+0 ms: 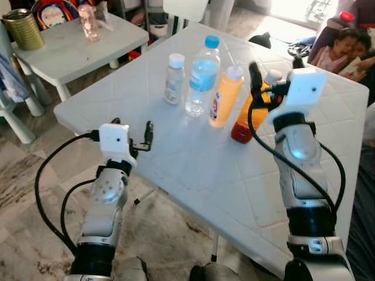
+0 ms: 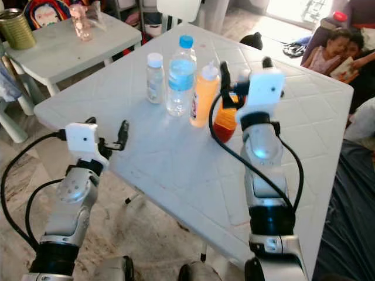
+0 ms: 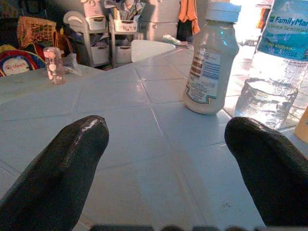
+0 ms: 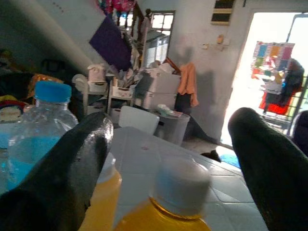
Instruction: Restocking fridge
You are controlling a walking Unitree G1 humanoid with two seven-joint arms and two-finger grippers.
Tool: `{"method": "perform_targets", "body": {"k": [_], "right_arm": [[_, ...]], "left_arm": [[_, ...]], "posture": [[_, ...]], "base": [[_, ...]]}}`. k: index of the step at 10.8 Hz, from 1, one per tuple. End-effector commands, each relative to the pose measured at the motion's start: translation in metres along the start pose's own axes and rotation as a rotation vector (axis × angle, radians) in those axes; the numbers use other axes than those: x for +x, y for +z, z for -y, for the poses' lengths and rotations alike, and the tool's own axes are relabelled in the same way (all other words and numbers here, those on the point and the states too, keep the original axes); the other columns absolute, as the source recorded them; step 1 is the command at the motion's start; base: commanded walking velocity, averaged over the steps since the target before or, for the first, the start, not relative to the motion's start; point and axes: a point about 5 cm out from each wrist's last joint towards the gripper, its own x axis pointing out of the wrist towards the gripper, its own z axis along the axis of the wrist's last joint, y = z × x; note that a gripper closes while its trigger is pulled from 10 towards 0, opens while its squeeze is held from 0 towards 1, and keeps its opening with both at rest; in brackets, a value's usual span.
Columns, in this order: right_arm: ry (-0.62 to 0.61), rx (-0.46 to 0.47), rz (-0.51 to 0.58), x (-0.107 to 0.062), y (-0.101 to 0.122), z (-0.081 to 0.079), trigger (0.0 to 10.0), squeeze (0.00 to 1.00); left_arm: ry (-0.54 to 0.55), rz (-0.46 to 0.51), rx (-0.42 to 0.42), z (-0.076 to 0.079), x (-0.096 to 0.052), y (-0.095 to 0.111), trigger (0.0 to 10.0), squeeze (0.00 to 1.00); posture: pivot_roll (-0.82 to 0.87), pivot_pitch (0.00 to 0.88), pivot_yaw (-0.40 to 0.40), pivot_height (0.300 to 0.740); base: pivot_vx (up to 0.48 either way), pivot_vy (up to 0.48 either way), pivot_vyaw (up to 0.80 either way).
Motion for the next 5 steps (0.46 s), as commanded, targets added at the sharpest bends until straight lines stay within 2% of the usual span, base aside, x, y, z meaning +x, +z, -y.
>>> {"method": "perform_targets", "body": {"k": [1,3,5], "right_arm": [[0.009,-0.007,-0.059,0.0019,-0.0078,0.0019,0.0,0.0],[-0.003,0.021,-0.126,0.0053,-0.015,0.0029,0.0,0.0],[0.003,0.018,-0.141,0.0054,-0.0155,0.0019,0.0,0.0]], "left_arm": [[-0.004,-0.009,0.008,0.0014,0.0016,-0.0008,10.0,0.0],[0.0,-0.014,0.008,0.0014,0.0026,-0.0024,10.0,0.0],[-0.001,-0.012,0.004,0.0029,0.0021,-0.0019,10.0,0.0]], "posture": [[0.04,0.096,-0.072,0.74],[0.04,0.094,-0.076,0.74],[0.04,0.093,-0.074,0.74]], "base": [[0.0,0.0,0.0],[0.0,0.0,0.0],[0.0,0.0,0.0]]}}
